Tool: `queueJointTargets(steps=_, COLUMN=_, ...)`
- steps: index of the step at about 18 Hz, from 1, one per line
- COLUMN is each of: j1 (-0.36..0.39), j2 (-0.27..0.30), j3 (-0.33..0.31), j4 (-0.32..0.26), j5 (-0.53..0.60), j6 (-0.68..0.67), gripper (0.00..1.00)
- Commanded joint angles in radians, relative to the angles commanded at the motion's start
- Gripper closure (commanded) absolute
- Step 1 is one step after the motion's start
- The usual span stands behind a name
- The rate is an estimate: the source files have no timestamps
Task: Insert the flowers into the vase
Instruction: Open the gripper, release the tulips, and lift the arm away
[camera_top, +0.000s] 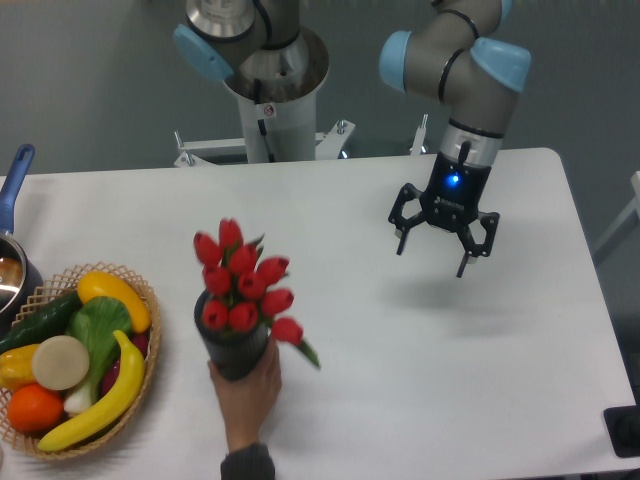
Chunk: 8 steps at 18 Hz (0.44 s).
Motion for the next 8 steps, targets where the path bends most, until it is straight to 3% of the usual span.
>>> queueJointTargets(steps=3, j1=-0.075, j2=-0.043, j3=0.100, j4=-0.146, j5=0.113, j6=0.005, gripper=0.00)
queueJointTargets(steps=6, j1=-0.127, j2=-0.078, j3=0.158, j4=-0.181, j5=0.200, j6=0.005, gripper=0.00)
queueJointTargets(steps=8, j1=-0.138, j2=-0.087, j3=0.160, j4=-0.177, j5=0.206, j6=0.005, gripper=0.00)
